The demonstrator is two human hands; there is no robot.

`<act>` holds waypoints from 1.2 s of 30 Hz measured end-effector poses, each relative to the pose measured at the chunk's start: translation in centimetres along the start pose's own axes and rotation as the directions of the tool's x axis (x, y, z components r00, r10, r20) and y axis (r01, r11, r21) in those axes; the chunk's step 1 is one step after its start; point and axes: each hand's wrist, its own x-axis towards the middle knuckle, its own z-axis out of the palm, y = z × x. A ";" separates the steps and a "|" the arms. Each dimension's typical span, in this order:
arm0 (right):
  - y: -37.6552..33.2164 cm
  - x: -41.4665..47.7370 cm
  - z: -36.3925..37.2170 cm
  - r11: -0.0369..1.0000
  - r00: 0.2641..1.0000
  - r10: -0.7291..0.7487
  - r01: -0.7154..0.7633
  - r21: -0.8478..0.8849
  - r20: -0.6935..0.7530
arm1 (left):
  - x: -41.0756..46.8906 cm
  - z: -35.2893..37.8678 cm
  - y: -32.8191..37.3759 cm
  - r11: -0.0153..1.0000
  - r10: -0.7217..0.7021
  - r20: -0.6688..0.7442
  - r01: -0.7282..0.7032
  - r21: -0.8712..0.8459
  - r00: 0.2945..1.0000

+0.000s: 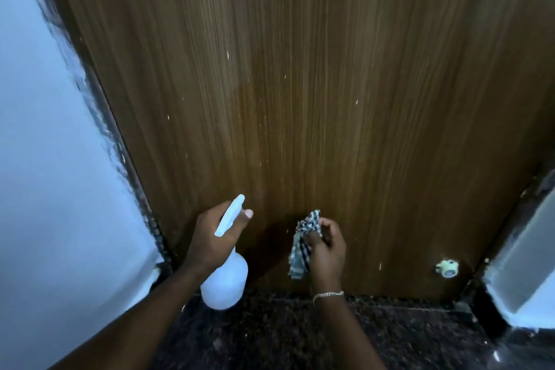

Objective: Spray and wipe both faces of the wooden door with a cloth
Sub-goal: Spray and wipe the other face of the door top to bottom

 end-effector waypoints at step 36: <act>-96.0 5.8 9.0 0.990 0.991 -0.111 0.103 0.094 0.076 | 41.1 -20.0 77.4 0.986 0.107 0.159 -0.085 -0.141 0.981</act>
